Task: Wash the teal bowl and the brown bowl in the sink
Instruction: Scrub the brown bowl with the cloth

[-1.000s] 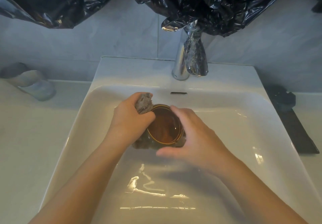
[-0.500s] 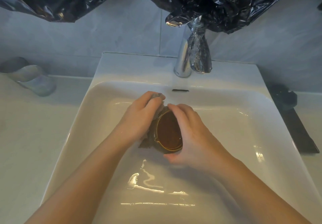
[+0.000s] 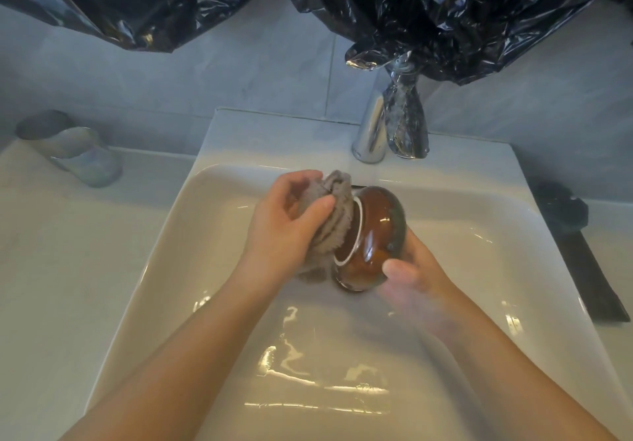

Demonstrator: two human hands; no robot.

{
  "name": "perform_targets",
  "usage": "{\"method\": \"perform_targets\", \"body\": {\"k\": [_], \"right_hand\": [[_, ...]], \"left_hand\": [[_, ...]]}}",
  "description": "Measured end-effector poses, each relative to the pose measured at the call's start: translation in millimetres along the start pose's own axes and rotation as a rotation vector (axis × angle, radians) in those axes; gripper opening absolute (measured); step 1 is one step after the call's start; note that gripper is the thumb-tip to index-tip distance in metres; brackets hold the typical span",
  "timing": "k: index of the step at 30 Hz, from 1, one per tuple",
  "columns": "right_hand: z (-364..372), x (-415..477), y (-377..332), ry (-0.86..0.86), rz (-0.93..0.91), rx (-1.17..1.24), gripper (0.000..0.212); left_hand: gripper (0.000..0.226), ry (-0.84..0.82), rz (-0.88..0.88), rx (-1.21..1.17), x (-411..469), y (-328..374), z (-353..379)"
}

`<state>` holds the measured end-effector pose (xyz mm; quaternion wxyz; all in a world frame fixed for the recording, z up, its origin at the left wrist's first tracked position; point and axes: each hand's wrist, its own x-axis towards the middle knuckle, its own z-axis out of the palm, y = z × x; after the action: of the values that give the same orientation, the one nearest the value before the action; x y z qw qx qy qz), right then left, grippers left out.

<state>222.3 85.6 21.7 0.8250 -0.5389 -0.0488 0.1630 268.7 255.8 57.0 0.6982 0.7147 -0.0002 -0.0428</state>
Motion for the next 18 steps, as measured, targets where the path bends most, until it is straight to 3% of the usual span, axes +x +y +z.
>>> {"method": "perform_targets", "body": {"k": [3,7,9,13,18], "right_hand": [[5,2,-4,-0.159,0.047,0.061,0.095],[1,2,-2,-0.136,0.131,0.088,0.106],[-1,0,0,-0.115,0.142,0.056,0.108],[-1,-1,-2,-0.080,0.166,0.016,0.113],[0,-2,-1,-0.051,0.157,0.030,0.112]], "left_hand": [[0.030,-0.005,0.118,0.011,-6,0,2],[0.035,-0.161,0.437,0.108,-11,3,-1],[0.036,-0.241,0.400,0.127,-9,0,1],[0.036,-0.266,0.161,0.029,-4,-4,2],[0.034,-0.233,0.224,0.220,-3,-7,0]]}}
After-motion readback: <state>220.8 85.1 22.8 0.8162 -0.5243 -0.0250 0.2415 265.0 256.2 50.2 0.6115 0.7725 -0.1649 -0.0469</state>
